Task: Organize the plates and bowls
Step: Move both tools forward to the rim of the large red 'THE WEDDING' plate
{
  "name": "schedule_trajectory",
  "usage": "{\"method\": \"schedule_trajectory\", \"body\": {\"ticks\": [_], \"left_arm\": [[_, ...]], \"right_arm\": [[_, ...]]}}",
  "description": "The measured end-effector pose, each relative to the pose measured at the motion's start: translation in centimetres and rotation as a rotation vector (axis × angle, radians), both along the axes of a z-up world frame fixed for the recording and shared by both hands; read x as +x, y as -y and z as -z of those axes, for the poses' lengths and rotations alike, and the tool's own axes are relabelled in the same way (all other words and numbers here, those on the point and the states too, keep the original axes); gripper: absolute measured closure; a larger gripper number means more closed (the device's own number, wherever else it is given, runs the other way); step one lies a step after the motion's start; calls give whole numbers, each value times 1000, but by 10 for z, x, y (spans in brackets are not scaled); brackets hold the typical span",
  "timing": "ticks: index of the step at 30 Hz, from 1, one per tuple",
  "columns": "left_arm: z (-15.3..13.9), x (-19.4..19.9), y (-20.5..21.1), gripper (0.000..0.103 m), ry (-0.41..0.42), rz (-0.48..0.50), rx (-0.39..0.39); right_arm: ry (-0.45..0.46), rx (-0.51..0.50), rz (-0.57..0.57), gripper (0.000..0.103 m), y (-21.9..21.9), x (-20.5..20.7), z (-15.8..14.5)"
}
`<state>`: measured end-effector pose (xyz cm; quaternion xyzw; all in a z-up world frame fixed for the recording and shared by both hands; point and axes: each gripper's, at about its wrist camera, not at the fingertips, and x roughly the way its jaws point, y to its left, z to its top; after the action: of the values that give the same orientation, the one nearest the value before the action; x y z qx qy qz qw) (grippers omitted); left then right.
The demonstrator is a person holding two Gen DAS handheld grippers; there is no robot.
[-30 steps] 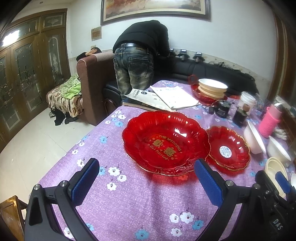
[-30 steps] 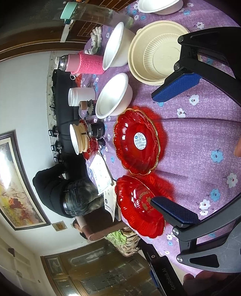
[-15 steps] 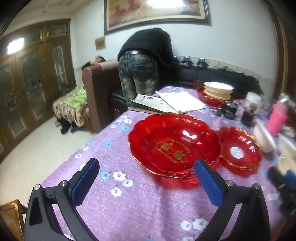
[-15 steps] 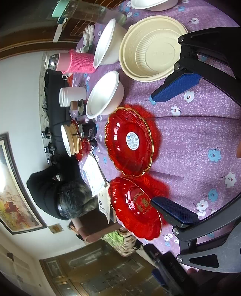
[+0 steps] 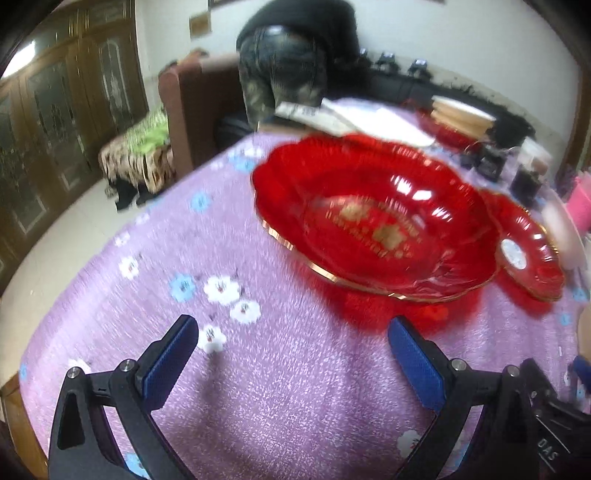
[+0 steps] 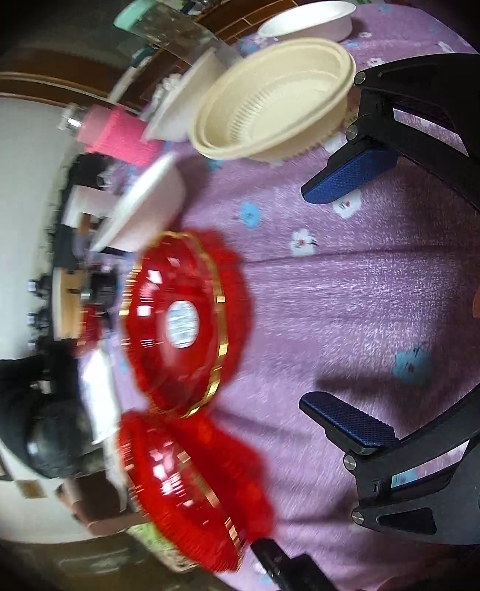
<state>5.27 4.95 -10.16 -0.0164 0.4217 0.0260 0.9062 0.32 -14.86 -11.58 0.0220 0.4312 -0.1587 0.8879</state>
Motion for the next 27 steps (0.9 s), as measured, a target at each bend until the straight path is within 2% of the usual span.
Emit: {"method": "schedule_trajectory", "body": {"ticks": [3, 9, 19, 24, 27], "left_arm": [[12, 8, -3, 1, -71, -25, -3], [11, 4, -1, 1, -66, -14, 12], [12, 5, -1, 1, -64, -17, 12], [11, 6, -2, 1, -71, -10, 10], [10, 11, -4, 1, -87, 10, 4]], "right_arm": [[-8, 45, 21, 0, 9, 0, 4], [-8, 100, 35, 0, 18, 1, 7], [-12, 96, 36, 0, 12, 2, 6], [-14, 128, -22, 0, 8, 2, 4], [56, 128, -52, 0, 2, -2, -11]]}}
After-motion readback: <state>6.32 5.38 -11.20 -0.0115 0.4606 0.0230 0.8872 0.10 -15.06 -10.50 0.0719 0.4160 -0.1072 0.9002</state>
